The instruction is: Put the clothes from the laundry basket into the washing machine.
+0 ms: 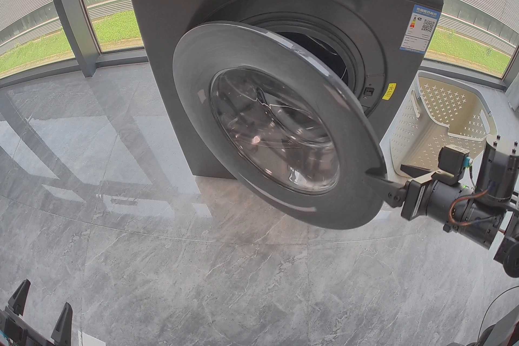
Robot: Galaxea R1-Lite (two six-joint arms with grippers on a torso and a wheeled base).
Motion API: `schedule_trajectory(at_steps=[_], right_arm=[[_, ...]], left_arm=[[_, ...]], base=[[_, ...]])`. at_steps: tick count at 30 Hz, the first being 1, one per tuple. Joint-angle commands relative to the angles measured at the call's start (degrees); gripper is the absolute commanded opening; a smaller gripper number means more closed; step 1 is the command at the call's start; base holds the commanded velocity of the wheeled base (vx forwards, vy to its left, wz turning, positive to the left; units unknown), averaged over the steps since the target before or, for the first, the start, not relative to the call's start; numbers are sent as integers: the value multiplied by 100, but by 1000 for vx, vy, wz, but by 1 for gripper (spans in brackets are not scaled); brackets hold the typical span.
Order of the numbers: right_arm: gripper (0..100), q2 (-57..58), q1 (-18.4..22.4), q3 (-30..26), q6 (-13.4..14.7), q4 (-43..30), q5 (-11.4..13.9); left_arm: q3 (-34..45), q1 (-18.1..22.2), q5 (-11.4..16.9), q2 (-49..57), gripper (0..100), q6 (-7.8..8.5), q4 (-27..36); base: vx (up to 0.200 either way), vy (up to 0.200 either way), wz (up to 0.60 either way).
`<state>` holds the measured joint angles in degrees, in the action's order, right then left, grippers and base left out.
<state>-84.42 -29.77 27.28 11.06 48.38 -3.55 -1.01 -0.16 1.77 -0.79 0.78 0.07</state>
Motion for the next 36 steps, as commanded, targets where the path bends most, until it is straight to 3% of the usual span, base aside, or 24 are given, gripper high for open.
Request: schedule_trajectory(at_steps=[1, 3, 7, 10, 12, 16, 21, 36], right_arm=[[100, -259, 1307, 357, -51, 13, -111], [100, -250, 1456, 295, -51, 4, -102], [100, -110, 1325, -74, -60, 4, -102], [100, 75, 964, -346, -42, -4, -129], [100, 259, 173, -751, -33, -4, -111], [100, 242, -407, -733, 63, 13, -129], [100, 31, -398, -232, 257, 242, -146], [100, -119, -372, 515, 257, 461, -208]], left_arm=[[101, -2, -1, 53, 100, 1, 1], [101, -2, -1, 62, 100, 1, 1], [101, -2, -1, 62, 100, 10, 1], [101, -2, -1, 62, 100, 10, 1], [101, -2, 8, 62, 100, 36, -7], [101, -2, 8, 62, 100, 36, 1], [101, -2, 8, 62, 100, 19, -7], [101, -2, 8, 62, 100, 19, -7]], base=[[0, 0, 0], [0, 0, 0], [0, 0, 0], [0, 0, 0], [0, 0, 0], [100, 0, 0], [200, 0, 0], [200, 0, 0]])
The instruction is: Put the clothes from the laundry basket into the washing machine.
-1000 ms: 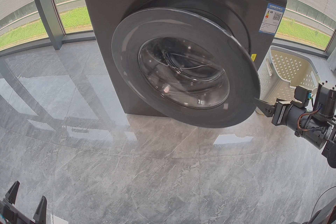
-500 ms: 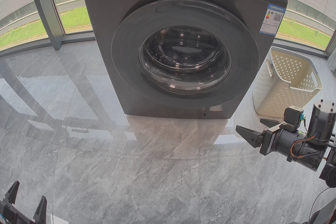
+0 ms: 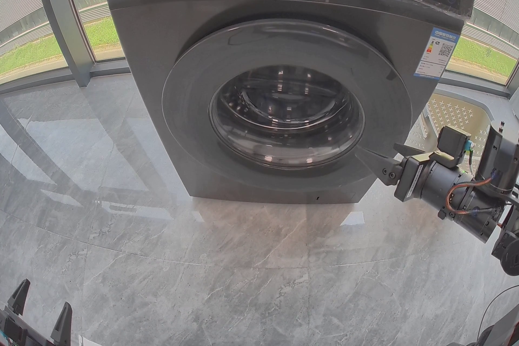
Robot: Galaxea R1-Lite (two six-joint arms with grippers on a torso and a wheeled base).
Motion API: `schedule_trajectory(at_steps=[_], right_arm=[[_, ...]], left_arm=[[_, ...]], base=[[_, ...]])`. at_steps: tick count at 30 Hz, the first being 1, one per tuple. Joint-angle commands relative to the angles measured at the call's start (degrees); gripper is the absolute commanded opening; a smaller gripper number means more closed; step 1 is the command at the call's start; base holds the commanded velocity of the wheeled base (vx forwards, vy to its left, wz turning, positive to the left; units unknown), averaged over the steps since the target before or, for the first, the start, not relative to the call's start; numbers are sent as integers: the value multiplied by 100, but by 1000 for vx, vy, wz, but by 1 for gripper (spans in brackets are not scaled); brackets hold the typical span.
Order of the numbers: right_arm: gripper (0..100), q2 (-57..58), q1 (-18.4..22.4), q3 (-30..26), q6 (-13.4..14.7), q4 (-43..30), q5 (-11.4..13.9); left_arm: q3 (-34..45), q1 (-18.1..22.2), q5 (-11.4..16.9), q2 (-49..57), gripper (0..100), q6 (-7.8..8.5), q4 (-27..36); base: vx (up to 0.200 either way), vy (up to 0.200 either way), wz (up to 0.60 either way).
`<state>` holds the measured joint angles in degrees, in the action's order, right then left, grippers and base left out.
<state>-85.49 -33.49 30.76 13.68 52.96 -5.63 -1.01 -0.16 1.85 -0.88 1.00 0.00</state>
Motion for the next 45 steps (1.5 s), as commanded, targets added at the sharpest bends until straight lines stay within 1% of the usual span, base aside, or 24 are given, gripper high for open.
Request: schedule_trajectory(at_steps=[1, 3, 8, 9, 10, 18, 22, 24, 25, 27, 28, 29, 31, 32, 33, 35, 37, 38, 39, 40, 41, 42, 43, 45], right_arm=[[100, -11, 18, 229, -5, 4, 1], [100, -20, 53, 264, -5, 4, -8], [100, -169, 431, 625, 3, 22, -43], [100, -169, 431, 625, 3, 22, -43], [100, -169, 519, 686, 3, 22, -87], [100, -126, 536, 668, -5, 145, -122], [100, 6, 457, 449, -14, 215, -140], [100, 314, 343, 9, -67, 189, -52], [100, 455, 211, -228, -67, 162, -34], [100, 894, -211, -861, -67, 118, 53], [100, 1079, -351, -1125, -67, 118, 89], [100, 1430, -562, -1555, -67, 110, 150], [100, 1966, -747, -2118, -76, 110, 185], [100, 2265, -765, -2399, -85, 101, 212], [100, 2309, -765, -2425, -93, 101, 212], [100, 3153, -685, -2961, -120, 39, 256], [100, 3487, -589, -3076, -146, -84, 247], [100, 3988, -264, -3076, -146, -462, 212], [100, 4076, -193, -3076, -155, -541, 203], [100, 4744, 273, -3076, -181, -1059, 203], [100, 5095, 554, -3067, -216, -1376, 220], [100, 5095, 554, -3067, -216, -1376, 220], [100, 5702, 1046, -3067, -357, -1973, 256], [100, 6299, 1494, -3005, -489, -2589, 264]], left_arm=[[101, -2, -1, 70, 100, -3, 0], [101, -2, -1, 70, 100, -3, 0], [101, -2, -1, 70, 100, -12, 0], [101, -2, -1, 70, 100, -12, 0], [101, -2, -1, 70, 100, -12, 0], [101, -2, -1, 70, 100, -12, 9], [101, -2, 8, 70, 100, -21, 9], [101, 7, -1, 70, 100, -21, 9], [101, -2, 8, 70, 100, -21, 9], [101, -2, 8, 61, 100, -21, 9], [92, -2, 8, 61, 100, -21, 18], [92, -2, 8, 61, 100, -21, 18], [92, -2, -1, 61, 100, -21, 18], [92, -2, -1, 61, 100, -21, 18], [92, -2, -1, 61, 100, -21, 18], [92, -2, -1, 61, 100, -21, 18], [92, -2, -1, 61, 100, -21, 18], [92, -2, -1, 61, 100, -21, 18], [92, -2, -1, 61, 100, -21, 18], [92, -2, -1, 61, 100, -21, 18], [92, -2, 8, 61, 100, -21, 18], [92, -2, 8, 61, 100, -21, 18], [92, -2, -1, 61, 100, -21, 18], [92, -2, -1, 61, 100, -21, 26]], base=[[200, 0, 0], [200, 0, 0], [200, 0, 0], [0, 0, 0], [0, 0, 0], [0, 0, 0], [0, 0, 0], [0, 0, 0], [0, 0, 0], [0, 0, 0], [0, 0, 0], [0, 0, 0], [0, 0, 0], [0, 0, 0], [0, 0, 0], [0, 0, 0], [0, 0, 0], [0, 0, 0], [0, 0, 0], [0, 0, 0], [0, 0, 0], [0, 0, 0], [0, 0, 0], [0, 0, 0]])
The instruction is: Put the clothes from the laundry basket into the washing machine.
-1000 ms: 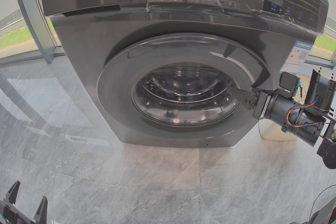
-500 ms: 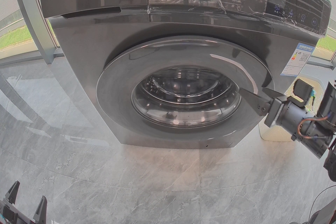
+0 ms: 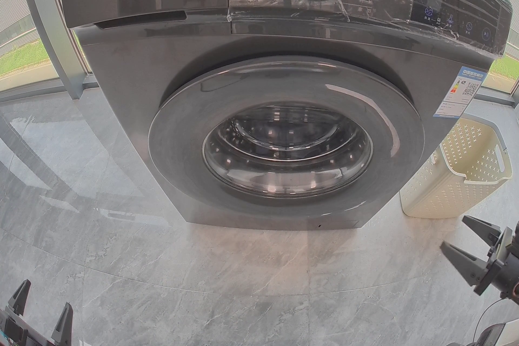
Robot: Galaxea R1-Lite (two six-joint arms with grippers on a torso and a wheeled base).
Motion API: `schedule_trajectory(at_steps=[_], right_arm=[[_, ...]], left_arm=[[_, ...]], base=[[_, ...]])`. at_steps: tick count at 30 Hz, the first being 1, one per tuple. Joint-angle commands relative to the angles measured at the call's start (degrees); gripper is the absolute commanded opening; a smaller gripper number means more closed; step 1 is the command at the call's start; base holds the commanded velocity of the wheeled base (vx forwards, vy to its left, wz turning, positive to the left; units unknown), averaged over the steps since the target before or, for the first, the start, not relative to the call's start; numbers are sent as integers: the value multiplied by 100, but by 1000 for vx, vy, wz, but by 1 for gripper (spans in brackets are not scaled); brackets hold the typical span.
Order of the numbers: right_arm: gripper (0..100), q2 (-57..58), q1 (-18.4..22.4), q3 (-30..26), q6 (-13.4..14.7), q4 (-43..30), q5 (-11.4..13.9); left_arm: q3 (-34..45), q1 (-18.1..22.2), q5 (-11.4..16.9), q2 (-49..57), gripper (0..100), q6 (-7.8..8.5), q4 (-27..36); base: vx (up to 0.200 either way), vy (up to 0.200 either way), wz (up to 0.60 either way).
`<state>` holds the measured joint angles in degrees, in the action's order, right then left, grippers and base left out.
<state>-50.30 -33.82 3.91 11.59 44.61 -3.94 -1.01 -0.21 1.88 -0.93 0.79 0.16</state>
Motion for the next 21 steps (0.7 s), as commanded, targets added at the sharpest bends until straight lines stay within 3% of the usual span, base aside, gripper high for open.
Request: schedule_trajectory(at_steps=[1, 4, 8, 11, 12, 14, 17, 19, 20, 21], right_arm=[[100, 3114, 1756, -277, -298, -2061, 104], [100, 3922, 2248, -242, -360, -2905, 192], [100, 4590, 2468, -383, -368, -3617, 253], [100, 4529, 2476, -391, -289, -3819, -116], [100, 4529, 2476, -391, -324, -4012, -459], [100, 4520, 2494, -391, -342, -4065, -731], [100, 4520, 2494, -391, -307, -4047, -802], [100, 4485, 2696, -391, -421, -4074, -1074], [100, 4494, 2810, -391, -500, -4118, -1083], [100, 4599, 3109, -374, -694, -4206, -925]], left_arm=[[92, 3, -3, 66, 100, 0, 11], [92, 3, -3, 66, 100, 0, 11], [92, 3, 6, 66, 100, 0, 11], [92, 3, 6, 66, 100, -9, 11], [92, 3, 6, 66, 100, -9, 11], [92, 3, 6, 66, 100, -9, 11], [92, 3, 6, 66, 100, -9, 11], [92, 3, 6, 66, 100, 0, 11], [92, -6, 6, 66, 100, 0, 11], [92, 3, 6, 66, 100, -9, 11]], base=[[0, 0, 0], [0, 0, 0], [0, 0, 0], [0, 0, 0], [0, 0, 0], [0, 0, 0], [0, 0, 0], [0, 0, 0], [0, 0, 0], [0, 0, 0]])
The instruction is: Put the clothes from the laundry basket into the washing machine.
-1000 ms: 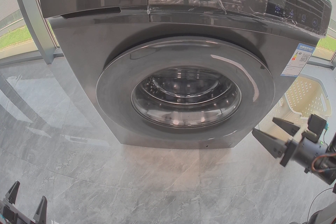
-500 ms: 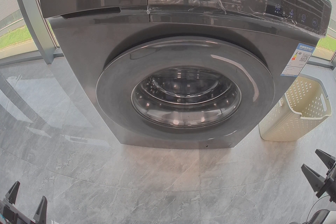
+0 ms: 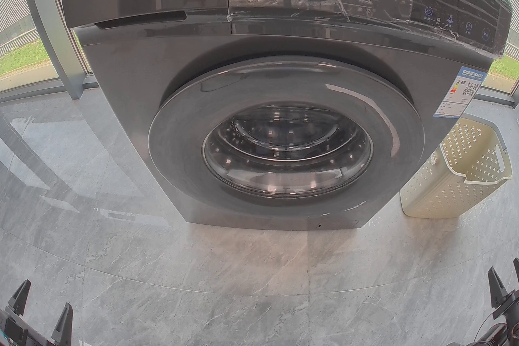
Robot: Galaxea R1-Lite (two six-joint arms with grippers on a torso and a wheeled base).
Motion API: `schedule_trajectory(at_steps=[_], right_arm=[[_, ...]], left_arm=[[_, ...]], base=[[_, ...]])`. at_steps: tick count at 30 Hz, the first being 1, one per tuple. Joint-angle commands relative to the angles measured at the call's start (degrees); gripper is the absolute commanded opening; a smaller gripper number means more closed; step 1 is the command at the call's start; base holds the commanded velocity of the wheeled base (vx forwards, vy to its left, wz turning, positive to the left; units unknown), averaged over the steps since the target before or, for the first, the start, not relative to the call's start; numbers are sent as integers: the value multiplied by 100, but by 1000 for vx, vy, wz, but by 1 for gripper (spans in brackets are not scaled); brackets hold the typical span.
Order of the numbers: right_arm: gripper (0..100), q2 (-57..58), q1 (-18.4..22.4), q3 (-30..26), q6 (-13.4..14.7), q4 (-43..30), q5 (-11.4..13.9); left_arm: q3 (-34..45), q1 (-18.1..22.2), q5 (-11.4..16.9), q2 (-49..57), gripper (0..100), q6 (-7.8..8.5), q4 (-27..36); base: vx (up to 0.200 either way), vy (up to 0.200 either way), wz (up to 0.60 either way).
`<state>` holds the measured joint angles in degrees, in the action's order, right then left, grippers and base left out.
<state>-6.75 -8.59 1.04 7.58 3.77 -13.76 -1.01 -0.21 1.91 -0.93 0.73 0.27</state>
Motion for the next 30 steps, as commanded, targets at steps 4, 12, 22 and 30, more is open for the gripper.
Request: schedule_trajectory(at_steps=[4, 12, 22, 30], right_arm=[[100, 552, 868, -86, -372, -236, 1025], [100, 623, 868, -104, -618, -350, 1244], [100, 614, 851, -95, -785, -385, 1622], [100, 614, 842, -95, -793, -385, 1614]], left_arm=[[92, -6, 2, 66, 100, -3, 0], [92, -6, 2, 66, 100, -3, 0], [101, 3, 2, 84, 100, -38, -18], [101, 12, -7, 75, 100, -38, -18]], base=[[0, 0, 0], [0, 0, 0], [0, 0, 0], [0, 0, 0]])
